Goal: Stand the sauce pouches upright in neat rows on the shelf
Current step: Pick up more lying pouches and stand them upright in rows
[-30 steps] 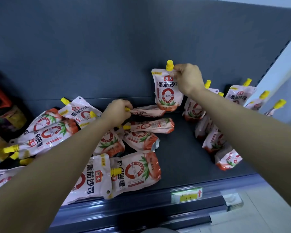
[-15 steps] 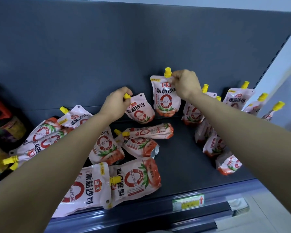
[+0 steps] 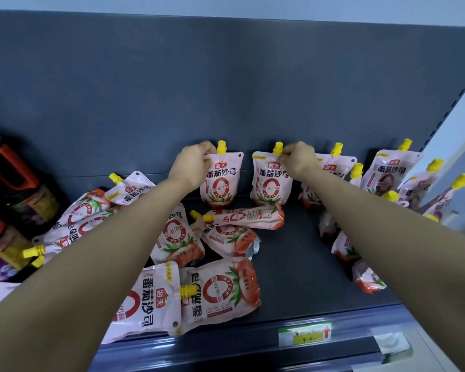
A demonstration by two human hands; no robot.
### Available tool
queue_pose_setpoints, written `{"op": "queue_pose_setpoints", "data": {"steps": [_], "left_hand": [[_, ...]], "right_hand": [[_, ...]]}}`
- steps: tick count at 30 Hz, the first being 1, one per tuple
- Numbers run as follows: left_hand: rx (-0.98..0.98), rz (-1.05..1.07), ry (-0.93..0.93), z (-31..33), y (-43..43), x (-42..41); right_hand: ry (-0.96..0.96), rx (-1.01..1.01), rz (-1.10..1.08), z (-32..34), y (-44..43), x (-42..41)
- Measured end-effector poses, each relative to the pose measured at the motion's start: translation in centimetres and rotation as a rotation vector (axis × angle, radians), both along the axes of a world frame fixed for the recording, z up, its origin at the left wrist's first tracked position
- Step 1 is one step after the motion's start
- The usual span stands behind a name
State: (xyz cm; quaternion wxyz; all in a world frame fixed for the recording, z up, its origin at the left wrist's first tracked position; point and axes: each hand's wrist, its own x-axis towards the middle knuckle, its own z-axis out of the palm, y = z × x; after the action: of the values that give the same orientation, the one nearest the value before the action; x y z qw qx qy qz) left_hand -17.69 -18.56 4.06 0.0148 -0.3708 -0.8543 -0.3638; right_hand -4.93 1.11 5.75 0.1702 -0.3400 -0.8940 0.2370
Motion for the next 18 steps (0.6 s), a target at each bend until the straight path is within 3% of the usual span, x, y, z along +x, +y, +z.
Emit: {"op": "queue_pose_setpoints", "data": {"steps": [11,18], "left_hand": [[0.031,0.055,-0.144,0.3,1.3,1.3],[0.234,-0.013,-0.238,2.5,1.1,2.7]], "right_hand": [[-0.043,0.013,0.015,0.4,0.2,0.2],[-0.046,-0.038,0.048,1.2,0.7,0.9]]}}
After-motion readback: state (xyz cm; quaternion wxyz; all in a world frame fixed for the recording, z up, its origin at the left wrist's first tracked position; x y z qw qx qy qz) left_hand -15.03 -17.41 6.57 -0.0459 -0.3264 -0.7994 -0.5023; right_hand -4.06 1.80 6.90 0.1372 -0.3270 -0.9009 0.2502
